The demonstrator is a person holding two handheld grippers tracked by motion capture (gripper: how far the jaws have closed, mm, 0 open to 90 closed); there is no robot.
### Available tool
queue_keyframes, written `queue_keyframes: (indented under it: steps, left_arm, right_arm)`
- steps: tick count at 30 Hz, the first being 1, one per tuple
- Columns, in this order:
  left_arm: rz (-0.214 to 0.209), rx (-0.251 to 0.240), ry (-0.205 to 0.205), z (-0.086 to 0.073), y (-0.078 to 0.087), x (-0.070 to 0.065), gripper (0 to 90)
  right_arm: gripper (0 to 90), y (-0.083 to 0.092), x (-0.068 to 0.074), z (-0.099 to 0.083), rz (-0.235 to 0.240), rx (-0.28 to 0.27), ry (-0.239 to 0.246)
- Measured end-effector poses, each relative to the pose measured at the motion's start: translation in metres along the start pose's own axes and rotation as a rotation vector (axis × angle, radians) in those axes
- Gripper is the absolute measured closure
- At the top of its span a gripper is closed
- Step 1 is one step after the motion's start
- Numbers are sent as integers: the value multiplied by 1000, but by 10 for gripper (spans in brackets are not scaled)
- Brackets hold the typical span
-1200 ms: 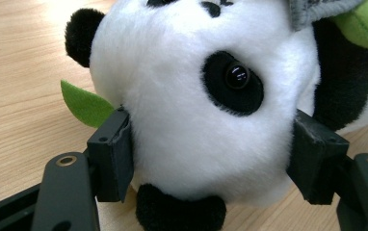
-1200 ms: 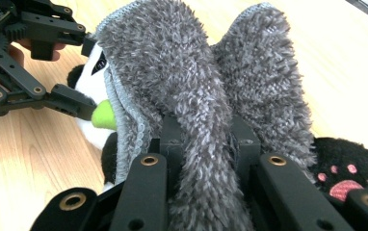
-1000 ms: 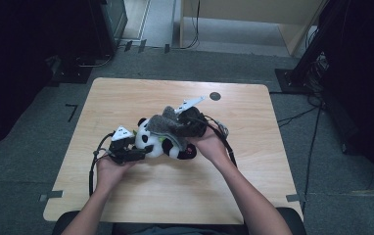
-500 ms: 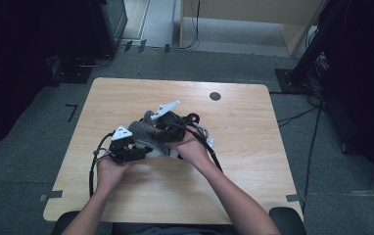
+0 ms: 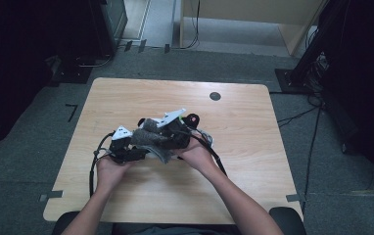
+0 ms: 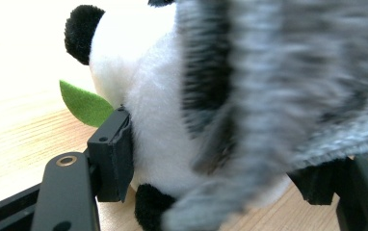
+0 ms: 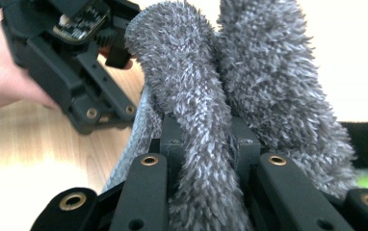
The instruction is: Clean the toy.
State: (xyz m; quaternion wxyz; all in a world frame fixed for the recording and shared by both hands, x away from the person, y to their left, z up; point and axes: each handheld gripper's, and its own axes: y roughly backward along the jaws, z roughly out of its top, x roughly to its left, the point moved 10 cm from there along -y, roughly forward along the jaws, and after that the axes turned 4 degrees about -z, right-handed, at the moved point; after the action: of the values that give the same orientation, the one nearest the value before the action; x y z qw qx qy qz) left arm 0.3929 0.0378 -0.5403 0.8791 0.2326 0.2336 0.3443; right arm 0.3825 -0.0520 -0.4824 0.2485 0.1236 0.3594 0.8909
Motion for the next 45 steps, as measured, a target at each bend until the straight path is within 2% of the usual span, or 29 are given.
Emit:
queue_keyframes:
  steps: [7, 14, 17, 21, 24, 28, 42, 45]
  left_arm:
    - [-1, 1, -4, 0, 0, 0, 292]
    - [-6, -3, 4, 0, 0, 0, 293]
    - [-7, -6, 8, 1, 0, 1, 293]
    - [-10, -9, 11, 1, 0, 1, 293]
    - [-12, -10, 10, 0, 0, 1, 293]
    - [-6, -9, 7, 0, 0, 1, 292]
    - [-6, -7, 0, 0, 0, 0, 292]
    - [-7, -5, -1, 0, 0, 1, 292]
  right_arm:
    - [746, 15, 0, -9, 17, -18, 0]
    - [753, 31, -8, -17, -4, -15, 1]
    - [753, 37, -15, -20, -20, -15, -3]
    - [753, 47, -29, -28, -66, -2, -24]
    - [752, 52, -36, -34, -60, -11, -46]
    - [748, 57, -45, -39, -87, -15, -61]
    - [746, 65, -72, -62, -132, 3, -131]
    - [747, 67, -81, -71, -182, 41, -132]
